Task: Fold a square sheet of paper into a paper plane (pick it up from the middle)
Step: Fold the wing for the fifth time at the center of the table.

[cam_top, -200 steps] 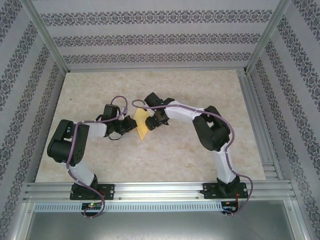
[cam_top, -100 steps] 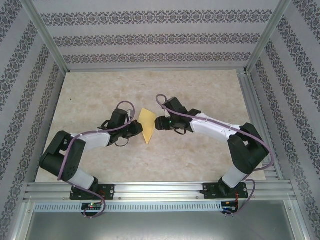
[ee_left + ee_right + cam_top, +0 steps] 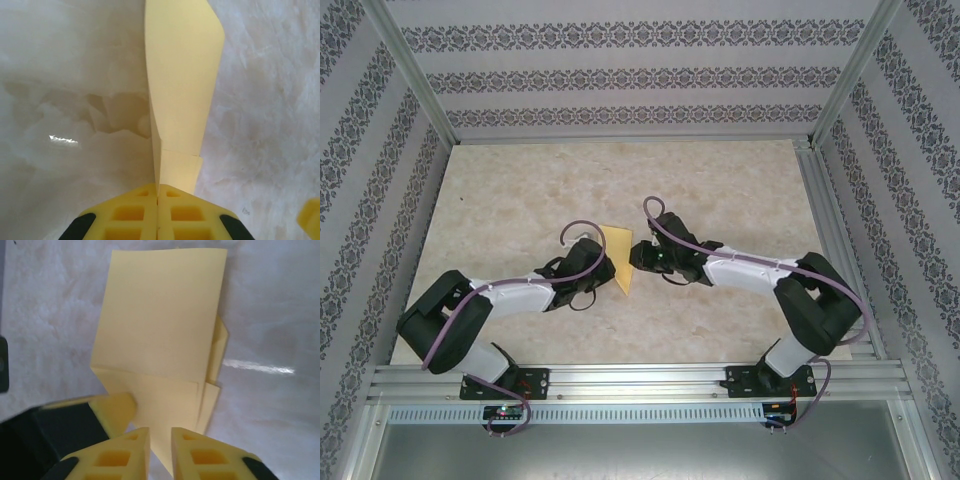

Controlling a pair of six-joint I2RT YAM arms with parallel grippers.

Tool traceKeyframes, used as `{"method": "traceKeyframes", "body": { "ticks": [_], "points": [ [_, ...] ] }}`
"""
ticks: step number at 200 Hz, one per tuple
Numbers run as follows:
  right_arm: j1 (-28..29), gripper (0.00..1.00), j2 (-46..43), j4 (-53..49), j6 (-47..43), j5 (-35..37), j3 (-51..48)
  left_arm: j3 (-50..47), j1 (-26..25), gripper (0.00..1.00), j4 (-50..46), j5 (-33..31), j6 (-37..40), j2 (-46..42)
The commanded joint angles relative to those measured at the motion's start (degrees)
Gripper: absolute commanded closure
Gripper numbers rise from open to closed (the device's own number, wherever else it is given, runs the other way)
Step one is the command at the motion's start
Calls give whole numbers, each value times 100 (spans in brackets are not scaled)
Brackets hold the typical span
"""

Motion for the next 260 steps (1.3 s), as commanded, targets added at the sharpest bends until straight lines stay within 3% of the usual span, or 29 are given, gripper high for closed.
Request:
{"method": "traceKeyframes", "body": {
  "ticks": [1,92,109,156,177,217,260],
  "points": [
    [64,86,375,1021,429,-258,22,-106,-158,93,-62,-609,-510,-131],
    [43,89,1533,1183,398,-595,62,34,-544,90,-194,-593,-806,-37],
    [45,89,1603,1183,341,-685,-3,21,-544,85,-186,-530,-735,-42],
    [-76,88,1599,566,-271,-867,98,57,-363,57,-325,-251,32,-209],
    [-183,88,1608,320,-658,-973,165,-15,-194,53,-266,89,372,-238],
    [-332,89,1564,91,-1296,-1115,211,-120,236,52,235,805,863,-72],
    [-487,89,1642,-11,-1572,-1222,331,-31,524,60,544,1363,943,340]
  ]
}}
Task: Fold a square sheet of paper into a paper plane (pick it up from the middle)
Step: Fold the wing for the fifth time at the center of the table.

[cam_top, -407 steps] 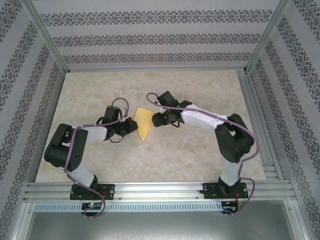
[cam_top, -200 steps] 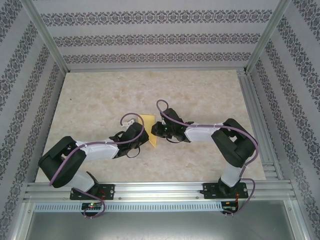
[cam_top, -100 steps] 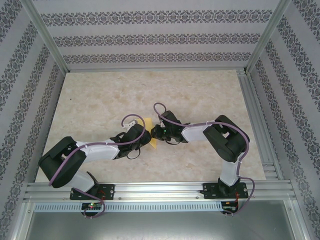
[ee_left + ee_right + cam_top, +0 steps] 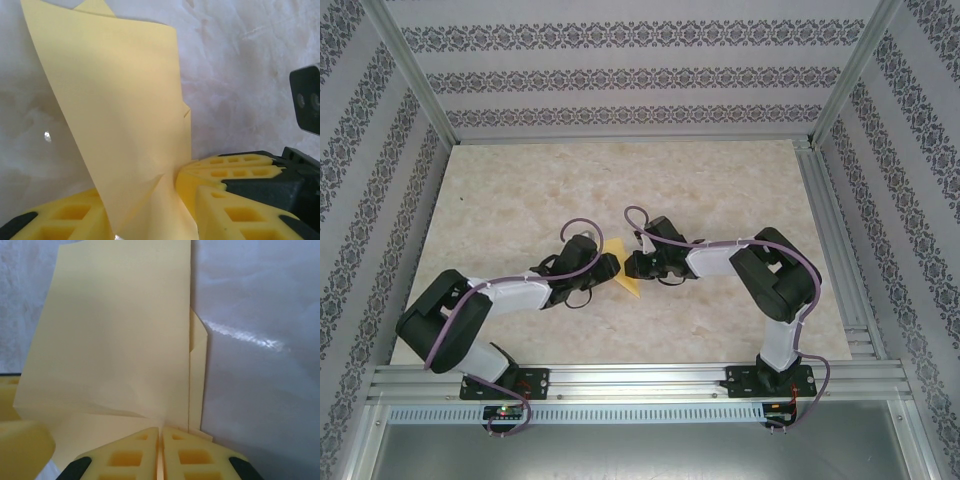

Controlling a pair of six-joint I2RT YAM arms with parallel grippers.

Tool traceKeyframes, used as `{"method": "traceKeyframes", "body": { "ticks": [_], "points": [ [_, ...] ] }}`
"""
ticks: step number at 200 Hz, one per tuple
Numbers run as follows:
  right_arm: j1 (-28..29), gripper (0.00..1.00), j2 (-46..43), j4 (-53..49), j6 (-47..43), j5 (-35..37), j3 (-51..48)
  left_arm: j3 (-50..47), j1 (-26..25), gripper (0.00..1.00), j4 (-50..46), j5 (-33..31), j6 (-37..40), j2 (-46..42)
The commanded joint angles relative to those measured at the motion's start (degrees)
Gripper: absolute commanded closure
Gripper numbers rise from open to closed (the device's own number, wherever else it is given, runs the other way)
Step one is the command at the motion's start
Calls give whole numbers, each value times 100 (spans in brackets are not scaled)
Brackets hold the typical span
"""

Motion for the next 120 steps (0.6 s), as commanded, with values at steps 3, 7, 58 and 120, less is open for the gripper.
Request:
{"method": "traceKeyframes", "body": {
  "ticks": [3,7,58,120],
  "points": [
    [-144,89,180,-430,-411,32,70,30,111,61,359,491,274,285],
    [-146,89,179,-414,-423,11,80,56,115,62,346,510,260,326],
    [-154,82,-122,-360,-741,35,90,235,141,84,-304,246,83,395],
    [-53,51,-1661,247,-1504,1310,-665,867,32,92,-1471,-36,-25,259]
  ]
}}
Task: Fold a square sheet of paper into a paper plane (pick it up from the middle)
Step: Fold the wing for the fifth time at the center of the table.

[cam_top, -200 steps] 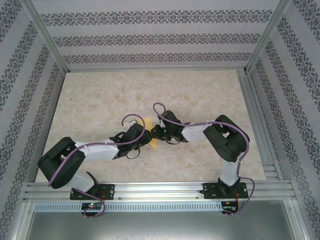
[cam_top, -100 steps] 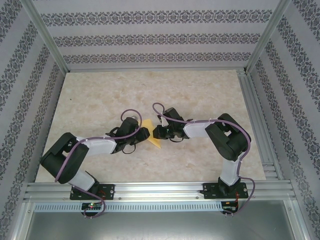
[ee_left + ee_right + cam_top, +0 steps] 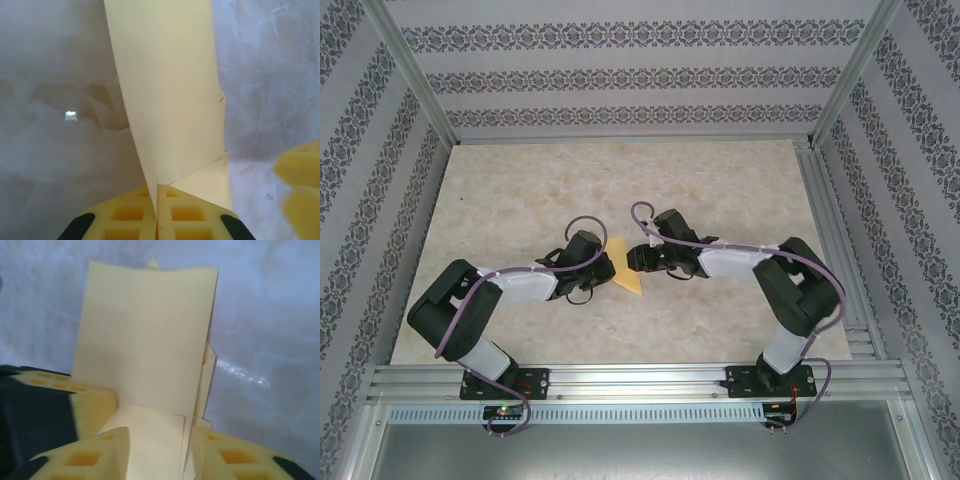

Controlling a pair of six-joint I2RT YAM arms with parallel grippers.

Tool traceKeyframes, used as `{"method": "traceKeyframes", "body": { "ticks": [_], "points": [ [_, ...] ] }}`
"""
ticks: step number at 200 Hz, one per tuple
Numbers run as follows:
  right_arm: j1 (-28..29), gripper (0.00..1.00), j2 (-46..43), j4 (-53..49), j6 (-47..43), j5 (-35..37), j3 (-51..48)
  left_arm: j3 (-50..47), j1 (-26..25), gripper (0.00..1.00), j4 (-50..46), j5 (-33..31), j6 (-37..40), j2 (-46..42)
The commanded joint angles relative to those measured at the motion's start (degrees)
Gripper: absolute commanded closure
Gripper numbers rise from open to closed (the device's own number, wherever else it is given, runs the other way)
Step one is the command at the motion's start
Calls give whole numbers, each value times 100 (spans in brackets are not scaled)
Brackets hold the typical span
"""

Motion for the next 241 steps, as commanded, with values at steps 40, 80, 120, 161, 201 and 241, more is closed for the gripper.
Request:
{"method": "traceKeyframes", "body": {
  "ticks": [40,80,120,161,201,241],
  "points": [
    [441,44,-1283,1731,-1383,1547,-1431,778,-91,89,-1143,-206,-368,-2],
    [878,44,-881,2718,-1904,1594,-1708,1010,-99,89,-1275,-111,-647,-33],
    [1340,47,-167,4008,-2311,1942,-1897,1068,-99,89,-1379,-132,-827,-70],
    [1594,53,339,4376,-2777,2402,-1852,1082,-104,89,-1431,-143,-899,-103],
    [1638,58,655,4493,-2971,2673,-1751,1087,-99,89,-1423,-122,-966,-110],
    [1647,61,916,4713,-3027,2698,-1656,1069,-100,89,-1407,-114,-1010,-122]
  ]
}}
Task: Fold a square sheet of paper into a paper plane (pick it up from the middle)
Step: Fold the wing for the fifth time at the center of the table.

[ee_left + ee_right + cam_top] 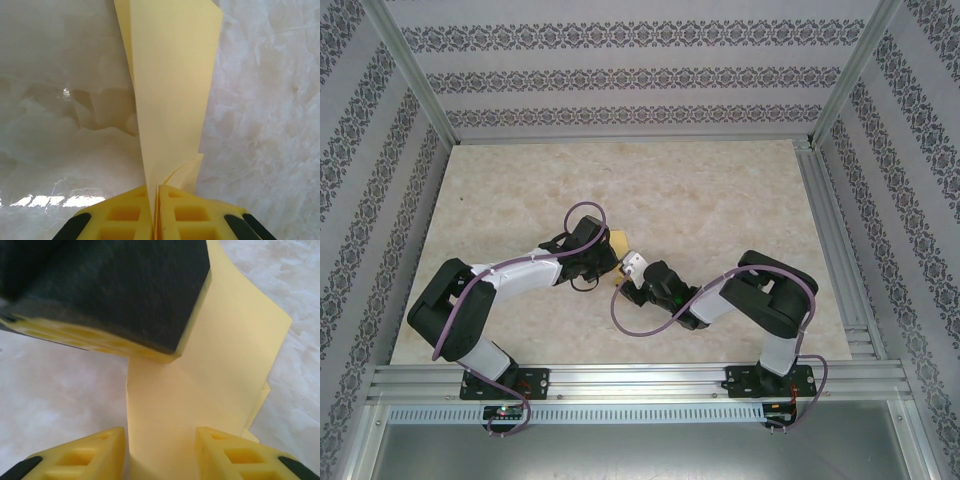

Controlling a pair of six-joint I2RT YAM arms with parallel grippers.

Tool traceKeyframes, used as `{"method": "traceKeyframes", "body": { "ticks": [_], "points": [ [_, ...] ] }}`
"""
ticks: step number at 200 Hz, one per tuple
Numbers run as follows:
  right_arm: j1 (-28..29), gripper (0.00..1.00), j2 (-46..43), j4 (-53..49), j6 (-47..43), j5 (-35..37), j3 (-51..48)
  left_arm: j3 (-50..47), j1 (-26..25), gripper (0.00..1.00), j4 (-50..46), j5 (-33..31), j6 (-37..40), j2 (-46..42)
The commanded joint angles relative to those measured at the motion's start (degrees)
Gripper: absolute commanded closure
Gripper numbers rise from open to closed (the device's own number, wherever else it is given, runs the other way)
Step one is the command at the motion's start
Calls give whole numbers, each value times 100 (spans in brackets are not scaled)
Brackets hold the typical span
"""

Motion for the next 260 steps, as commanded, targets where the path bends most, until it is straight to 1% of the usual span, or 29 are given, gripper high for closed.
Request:
{"method": "traceKeyframes", "body": {
  "ticks": [1,14,42,71,101,139,151,179,197,216,237,260],
  "points": [
    [56,61,130,372,-135,147,159,105,-47,89,-81,-11,-122,-126],
    [56,64,131,394,-121,117,158,115,-47,89,-96,-23,-120,-131],
    [57,76,114,389,-106,21,116,123,-41,86,-109,-57,-118,-134],
    [56,86,97,410,-78,-72,33,97,47,76,-109,-85,-57,-177],
    [25,87,-6,552,2,-308,-112,88,156,69,-165,-130,104,-221],
    [-80,87,-109,720,287,-714,-209,109,208,68,-113,-57,297,-161],
    [-162,89,-140,773,443,-854,-248,122,208,65,-61,28,346,-145],
    [-392,89,-192,974,968,-1255,-368,153,208,53,-62,-10,502,-287],
    [-509,91,-220,876,1302,-1478,-356,146,207,40,-61,-89,648,-493],
    [-608,91,-214,704,1671,-1710,-287,95,204,29,-29,-201,809,-704],
    [-764,92,-156,552,2126,-2005,-220,-69,210,22,68,-310,950,-946],
    [-903,93,-80,587,2551,-2231,-212,-299,217,19,284,-396,1102,-1155]
  ]
}}
